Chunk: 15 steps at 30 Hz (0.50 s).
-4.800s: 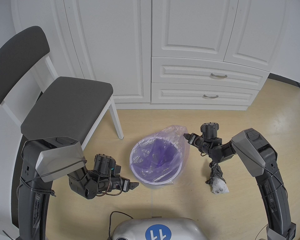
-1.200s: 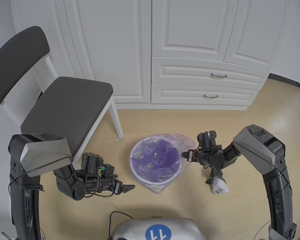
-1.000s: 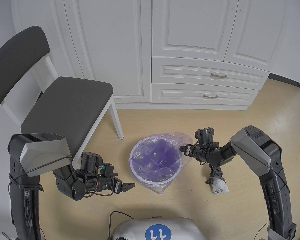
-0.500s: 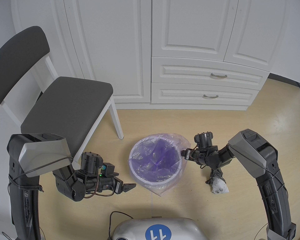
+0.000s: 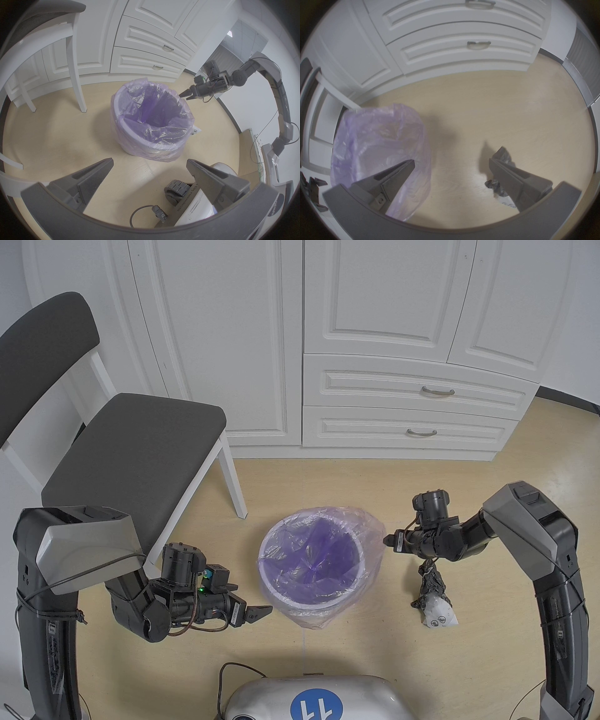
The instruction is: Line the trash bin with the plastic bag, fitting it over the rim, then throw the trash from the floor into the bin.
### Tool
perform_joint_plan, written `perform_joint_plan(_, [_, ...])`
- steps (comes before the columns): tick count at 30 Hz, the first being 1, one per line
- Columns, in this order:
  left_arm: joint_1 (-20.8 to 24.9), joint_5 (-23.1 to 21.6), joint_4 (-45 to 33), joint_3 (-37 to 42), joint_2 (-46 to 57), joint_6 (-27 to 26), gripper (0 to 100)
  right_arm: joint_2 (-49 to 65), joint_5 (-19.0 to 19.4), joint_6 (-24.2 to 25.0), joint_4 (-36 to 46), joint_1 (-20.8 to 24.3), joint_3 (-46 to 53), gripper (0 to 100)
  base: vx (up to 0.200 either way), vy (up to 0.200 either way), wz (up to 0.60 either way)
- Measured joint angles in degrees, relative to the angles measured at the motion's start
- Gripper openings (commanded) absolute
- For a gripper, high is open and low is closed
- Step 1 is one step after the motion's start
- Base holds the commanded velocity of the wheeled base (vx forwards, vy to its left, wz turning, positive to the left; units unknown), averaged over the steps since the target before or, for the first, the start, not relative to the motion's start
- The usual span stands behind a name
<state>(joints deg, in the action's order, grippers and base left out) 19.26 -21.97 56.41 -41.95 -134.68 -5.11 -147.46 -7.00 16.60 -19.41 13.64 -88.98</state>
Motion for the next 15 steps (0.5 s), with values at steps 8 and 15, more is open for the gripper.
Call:
perform_joint_plan(8, [0.0,0.0,0.0,-0.1,0.0,0.0,100,-1.0,-0.4,5.1,-1.4,0.0,-4.5,100,0.0,0.0,0.0])
perform_joint_plan(15, [0.0,0.0,0.0,-0.2,-0.2,0.0,100,-6.5,0.0,7.4,0.9,2.3,-9.1,100,0.0,0.0,0.0])
